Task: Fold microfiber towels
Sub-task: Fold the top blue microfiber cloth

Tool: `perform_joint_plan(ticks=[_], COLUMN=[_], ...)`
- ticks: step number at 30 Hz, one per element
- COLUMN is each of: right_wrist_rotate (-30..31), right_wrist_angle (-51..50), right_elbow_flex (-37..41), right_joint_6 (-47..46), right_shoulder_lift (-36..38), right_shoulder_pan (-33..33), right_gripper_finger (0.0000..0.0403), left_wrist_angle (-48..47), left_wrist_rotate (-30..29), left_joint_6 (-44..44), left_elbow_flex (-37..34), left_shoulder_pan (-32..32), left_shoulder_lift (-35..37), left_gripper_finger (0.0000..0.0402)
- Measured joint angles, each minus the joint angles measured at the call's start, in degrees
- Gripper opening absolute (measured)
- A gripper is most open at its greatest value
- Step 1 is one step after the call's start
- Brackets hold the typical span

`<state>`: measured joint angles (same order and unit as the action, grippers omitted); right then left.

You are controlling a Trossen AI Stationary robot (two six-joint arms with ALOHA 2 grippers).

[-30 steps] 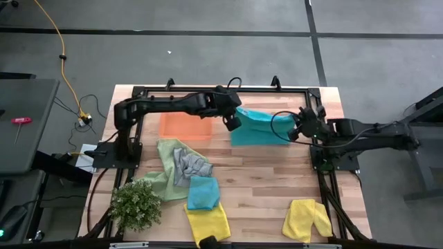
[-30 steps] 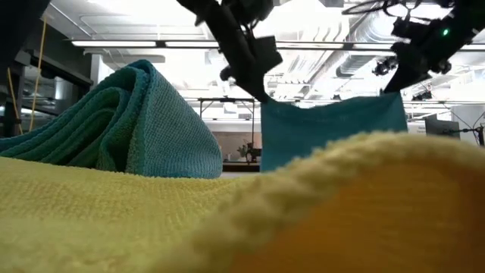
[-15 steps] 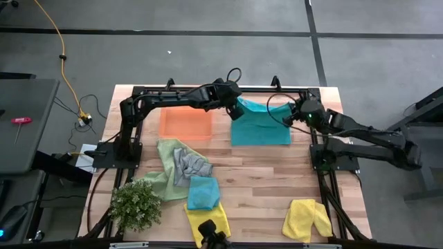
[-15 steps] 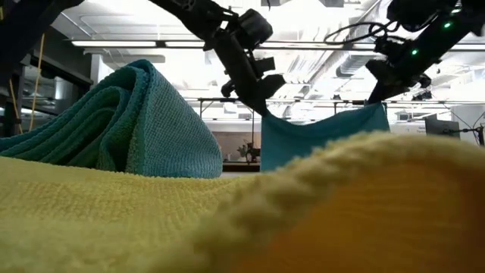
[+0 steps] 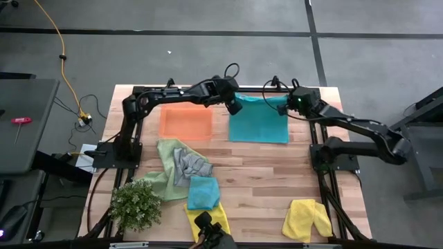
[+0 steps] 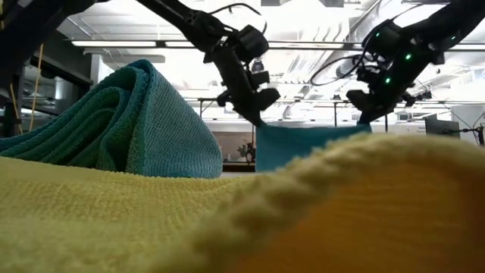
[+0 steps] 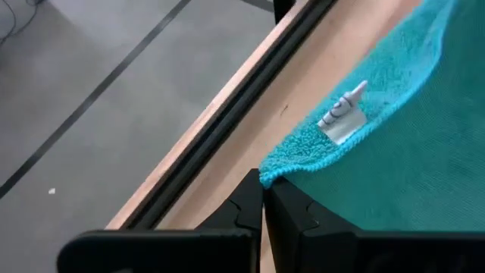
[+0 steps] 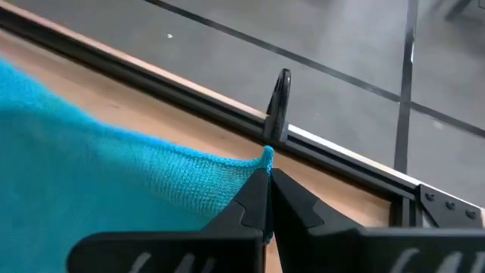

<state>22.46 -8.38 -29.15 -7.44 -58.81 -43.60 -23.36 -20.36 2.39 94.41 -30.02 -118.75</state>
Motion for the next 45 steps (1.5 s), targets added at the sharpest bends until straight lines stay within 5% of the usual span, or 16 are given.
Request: perform_joint_plan(ticks=[10,19,34,45], right_wrist_rotate=[-1.6,-4.5,-13.6,-19.2], right_wrist_angle=[7.6,9.2,-10.6,-20.2], right_elbow_flex=[0.0,0.0,0.0,0.0], right_joint_6=[0.0,3.9,4.4,0.9], right_shoulder_lift=[-7.7,-5.0,6.0,7.4], right_shoulder_pan=[-3.6,-3.6,-3.6,1.6], right_gripper_finger=[0.0000,0.0000,0.0000,0.0000], left_wrist_angle=[-0.1,-0.3,-4.5,-7.8], left_wrist_rotate=[-4.5,-8.5,-7.4,-7.2], left_joint_6=[-4.0,-11.0,-15.1,-14.6], left_elbow_flex=[0.0,0.0,0.0,0.0], left_shoulder_pan=[0.0,0.0,4.8,10.8], left_shoulder_lift=[-0.9,-0.9,-0.6,-0.6], left_gripper_finger=[0.0000,0.0000,0.0000,0.0000])
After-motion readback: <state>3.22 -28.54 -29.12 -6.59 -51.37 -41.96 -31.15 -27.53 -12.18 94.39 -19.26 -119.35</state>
